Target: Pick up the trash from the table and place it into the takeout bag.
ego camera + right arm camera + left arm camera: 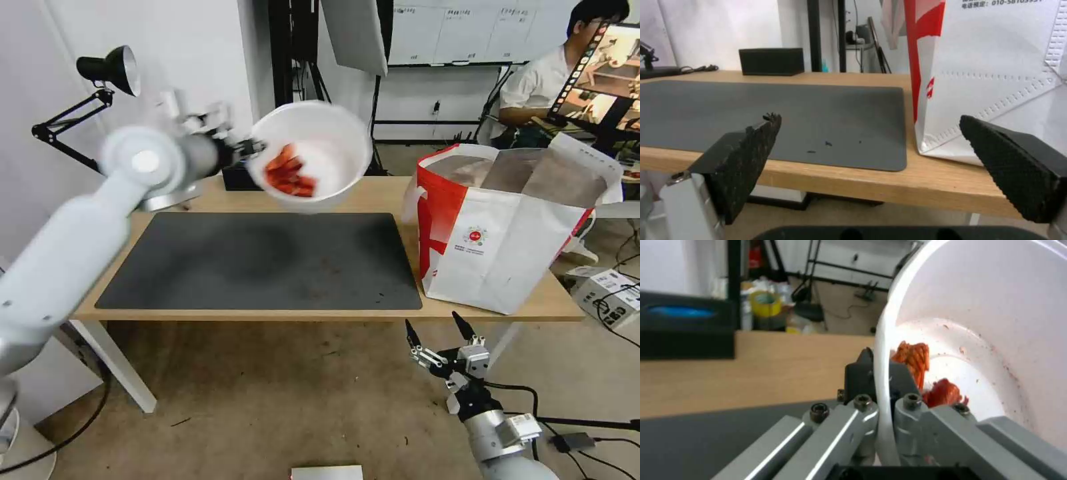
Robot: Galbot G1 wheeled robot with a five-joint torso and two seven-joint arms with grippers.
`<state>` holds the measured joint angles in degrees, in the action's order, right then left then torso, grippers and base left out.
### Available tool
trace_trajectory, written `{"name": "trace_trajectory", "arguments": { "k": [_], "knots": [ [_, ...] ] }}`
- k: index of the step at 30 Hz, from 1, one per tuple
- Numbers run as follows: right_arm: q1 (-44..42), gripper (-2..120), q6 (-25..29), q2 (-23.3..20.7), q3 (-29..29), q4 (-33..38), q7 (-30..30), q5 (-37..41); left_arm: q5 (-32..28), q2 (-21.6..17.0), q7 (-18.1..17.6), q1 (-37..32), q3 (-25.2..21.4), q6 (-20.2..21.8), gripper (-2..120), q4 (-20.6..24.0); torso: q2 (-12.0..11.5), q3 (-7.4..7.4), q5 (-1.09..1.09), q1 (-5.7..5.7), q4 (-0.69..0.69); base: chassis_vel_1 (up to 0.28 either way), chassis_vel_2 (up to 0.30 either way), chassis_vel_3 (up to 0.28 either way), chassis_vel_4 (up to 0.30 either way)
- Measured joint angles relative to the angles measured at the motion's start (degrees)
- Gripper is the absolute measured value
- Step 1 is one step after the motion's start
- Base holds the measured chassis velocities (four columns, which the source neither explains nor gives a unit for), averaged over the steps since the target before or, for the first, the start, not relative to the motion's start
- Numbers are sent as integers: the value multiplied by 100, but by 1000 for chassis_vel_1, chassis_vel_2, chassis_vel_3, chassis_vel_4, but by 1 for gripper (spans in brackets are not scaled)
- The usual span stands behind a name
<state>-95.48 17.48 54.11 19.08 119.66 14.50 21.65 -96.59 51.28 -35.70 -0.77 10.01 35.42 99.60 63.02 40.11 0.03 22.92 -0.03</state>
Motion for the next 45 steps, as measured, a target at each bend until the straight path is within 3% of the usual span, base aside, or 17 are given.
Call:
{"name": "trace_trajectory", "arguments": {
  "k": [7, 15, 22, 34, 45],
  "knots": [
    [0, 100, 0, 0, 0, 0, 0, 0, 118, 635, 591, 566, 389, -394, 0, -386, 0, 0, -1, 0, 2, 0, 0, 0, 0],
    [0, 100, 0, 0, 0, 0, 0, 0, 230, 1352, 553, 723, 624, -620, 0, -710, 0, 0, -2, 0, 3, 0, 0, 0, 0],
    [0, 100, 0, 0, 0, 0, 0, 0, 592, 2443, 219, 957, 927, -1151, 0, -1504, 0, -1, 0, 0, 2, 0, 0, 0, 0],
    [0, 100, 0, 0, 0, 0, 0, 0, 1134, 3755, -505, 1093, 1231, -1854, 0, -2602, 0, -1, -1, 0, 2, 0, 0, 0, 0],
    [0, 100, 0, 0, 0, 0, 0, 0, 1602, 4044, -814, 1122, 1709, -2374, 0, -2850, 0, 0, -2, 0, 3, 0, 0, 0, 0]
  ]
}}
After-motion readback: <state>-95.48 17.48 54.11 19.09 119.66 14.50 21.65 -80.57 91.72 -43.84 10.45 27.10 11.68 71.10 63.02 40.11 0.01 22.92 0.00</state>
